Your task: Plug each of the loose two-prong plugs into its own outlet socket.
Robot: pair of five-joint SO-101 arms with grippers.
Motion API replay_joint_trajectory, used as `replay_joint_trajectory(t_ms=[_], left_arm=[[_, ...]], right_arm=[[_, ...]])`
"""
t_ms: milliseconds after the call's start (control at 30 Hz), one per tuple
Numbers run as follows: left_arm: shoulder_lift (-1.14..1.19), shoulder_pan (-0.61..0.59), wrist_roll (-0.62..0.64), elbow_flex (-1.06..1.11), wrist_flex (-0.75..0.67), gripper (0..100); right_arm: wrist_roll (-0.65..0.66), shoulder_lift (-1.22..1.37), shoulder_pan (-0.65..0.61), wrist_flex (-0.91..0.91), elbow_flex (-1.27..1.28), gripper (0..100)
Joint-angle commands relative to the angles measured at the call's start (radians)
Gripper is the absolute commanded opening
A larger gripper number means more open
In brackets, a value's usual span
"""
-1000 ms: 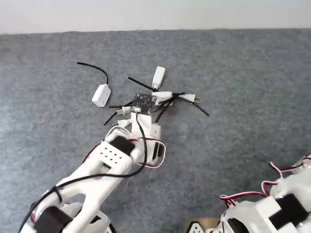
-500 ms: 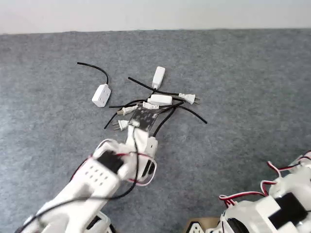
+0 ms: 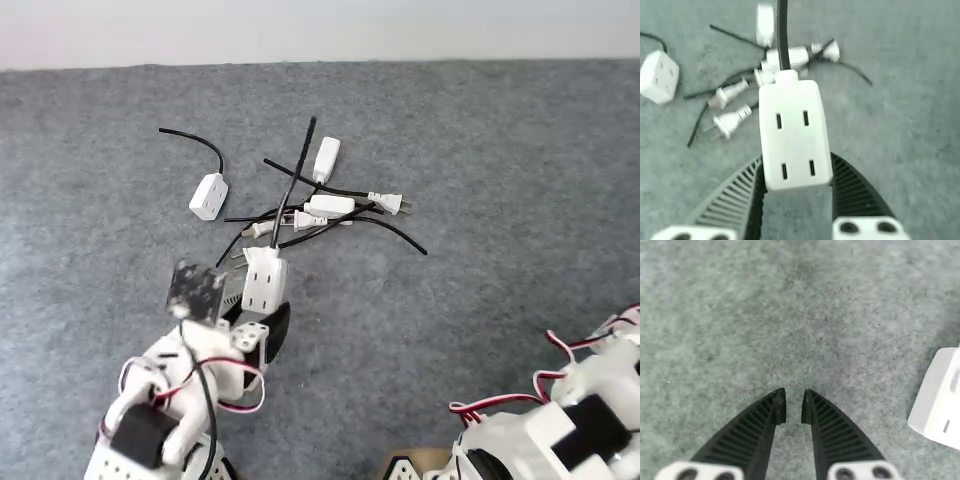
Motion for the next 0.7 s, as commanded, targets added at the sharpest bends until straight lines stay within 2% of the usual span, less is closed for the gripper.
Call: replay_joint_trajectory(t_ms=[0,67,233,533,667], left_arm=[[-0.155,-0.018,-0.003,0.107,0.002,1],[-0.161,-0.02,0.041,0.179,-0.006,1],[-0.141,-0.021,0.14,0.17,-0.014,1],[-0.127,-0.031,0.147,0.165,0.037,1],[0.0,-0.031,0.149,0.108,0.043,1]], right_arm=[[0.008,-0.005,-0.008,0.01,-0.011,6.2],[0.008,-0.005,-0.019,0.016,-0.011,6.2],[0.006,-0.005,-0.053,0.035,-0.011,6.2],[-0.002,-0.007,-0.079,0.093,-0.011,6.2],[-0.006,-0.013,-0.117,0.139,-0.011,6.2]])
